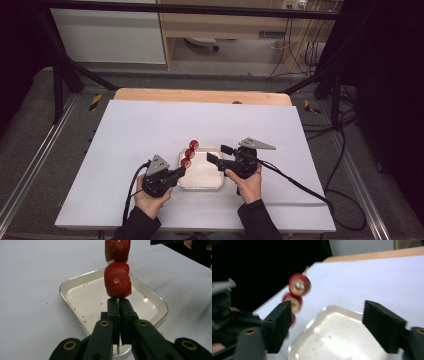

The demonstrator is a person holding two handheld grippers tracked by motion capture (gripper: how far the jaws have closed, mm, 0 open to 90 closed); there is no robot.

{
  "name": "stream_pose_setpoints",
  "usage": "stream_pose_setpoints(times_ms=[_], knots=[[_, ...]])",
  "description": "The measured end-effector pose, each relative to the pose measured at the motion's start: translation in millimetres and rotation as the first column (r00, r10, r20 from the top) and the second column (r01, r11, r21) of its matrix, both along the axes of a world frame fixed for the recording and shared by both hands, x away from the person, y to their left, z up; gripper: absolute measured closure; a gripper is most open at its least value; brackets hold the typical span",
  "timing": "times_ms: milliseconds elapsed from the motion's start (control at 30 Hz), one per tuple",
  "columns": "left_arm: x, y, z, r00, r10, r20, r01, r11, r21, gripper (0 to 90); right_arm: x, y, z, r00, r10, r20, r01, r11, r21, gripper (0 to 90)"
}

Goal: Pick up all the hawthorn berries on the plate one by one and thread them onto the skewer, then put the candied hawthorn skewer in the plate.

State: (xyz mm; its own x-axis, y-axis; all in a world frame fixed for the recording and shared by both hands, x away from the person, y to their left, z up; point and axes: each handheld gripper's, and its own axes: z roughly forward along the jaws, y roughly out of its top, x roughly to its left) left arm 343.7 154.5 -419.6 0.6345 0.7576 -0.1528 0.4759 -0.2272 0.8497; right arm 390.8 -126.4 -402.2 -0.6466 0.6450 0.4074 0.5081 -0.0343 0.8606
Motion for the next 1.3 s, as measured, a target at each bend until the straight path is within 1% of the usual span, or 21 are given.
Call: stream_pose_setpoints(times_ms=[100, 167, 267, 367, 433, 467, 600, 700, 800, 900, 967, 1033, 1167, 1267, 1300], knots=[[0.3, 4.0, 0.0, 0.9999, -0.008, -0.007, 0.008, 1.0000, 0.002, 88.0, -2.0, -6.6, -3.7, 0.9999, 0.015, 0.001, -0.015, 0.997, -0.082, 11.9], [0.6, 6.0, 0.3, 0.9999, -0.014, -0.008, 0.014, 0.9998, 0.012, 88.0, -3.5, -11.5, -6.3, 0.9997, 0.024, 0.003, -0.023, 0.989, -0.148, 7.7], [1.8, 8.9, 1.0, 0.9997, -0.022, -0.014, 0.022, 0.9995, 0.024, 88.0, -6.1, -19.6, -11.0, 0.9991, 0.042, -0.001, -0.041, 0.974, -0.224, 4.0], [2.7, 12.1, 2.3, 0.9994, -0.029, -0.020, 0.030, 0.9986, 0.043, 88.0, -8.5, -26.7, -16.7, 0.9979, 0.060, -0.025, -0.065, 0.954, -0.294, 0.6], [3.1, 13.8, 4.2, 0.9992, -0.033, -0.021, 0.034, 0.9979, 0.056, 88.0, -10.4, -31.8, -20.7, 0.9974, 0.065, -0.030, -0.071, 0.940, -0.335, 0.5], [3.4, 14.2, 5.2, 0.9992, -0.034, -0.021, 0.036, 0.9977, 0.058, 88.0, -10.9, -34.1, -22.1, 0.9975, 0.066, -0.027, -0.071, 0.937, -0.343, 0.5], [5.9, 14.1, 9.3, 0.9986, -0.045, -0.028, 0.047, 0.9961, 0.074, 87.9, -14.7, -43.5, -27.0, 0.9965, 0.080, -0.021, -0.082, 0.914, -0.396, 0.6], [9.4, 12.1, 12.6, 0.9980, -0.053, -0.035, 0.055, 0.9945, 0.089, 87.9, -18.1, -51.7, -31.2, 0.9944, 0.104, -0.017, -0.102, 0.906, -0.411, 1.1], [13.3, 7.9, 14.7, 0.9973, -0.058, -0.046, 0.063, 0.9927, 0.103, 87.9, -20.5, -61.5, -34.7, 0.9955, 0.091, -0.027, -0.094, 0.905, -0.415, 1.3], [16.6, 2.3, 15.8, 0.9961, -0.070, -0.055, 0.076, 0.9899, 0.119, 87.9, -23.3, -72.3, -37.3, 0.9969, 0.075, -0.025, -0.078, 0.911, -0.406, 1.3], [19.1, -1.8, 15.5, 0.9951, -0.073, -0.067, 0.081, 0.9886, 0.127, 87.9, -25.0, -78.3, -39.0, 0.9977, 0.065, -0.022, -0.068, 0.913, -0.403, 1.3], [21.8, -6.4, 14.7, 0.9940, -0.078, -0.077, 0.088, 0.9862, 0.140, 87.9, -26.6, -84.1, -41.2, 0.9978, 0.060, -0.028, -0.066, 0.910, -0.410, 1.4], [28.4, -15.6, 12.3, 0.9919, -0.081, -0.097, 0.096, 0.9824, 0.160, 87.9, -29.5, -94.5, -44.8, 0.9984, 0.041, -0.039, -0.053, 0.908, -0.416, 1.4], [33.6, -20.9, 11.1, 0.9901, -0.076, -0.118, 0.095, 0.9816, 0.165, 87.9, -31.8, -100.0, -46.2, 0.9986, 0.038, -0.037, -0.050, 0.910, -0.412, 1.4], [34.9, -22.5, 10.8, 0.9894, -0.079, -0.122, 0.099, 0.9798, 0.174, 87.9, -32.7, -101.1, -46.4, 0.9985, 0.035, -0.043, -0.049, 0.912, -0.408, 1.4]])
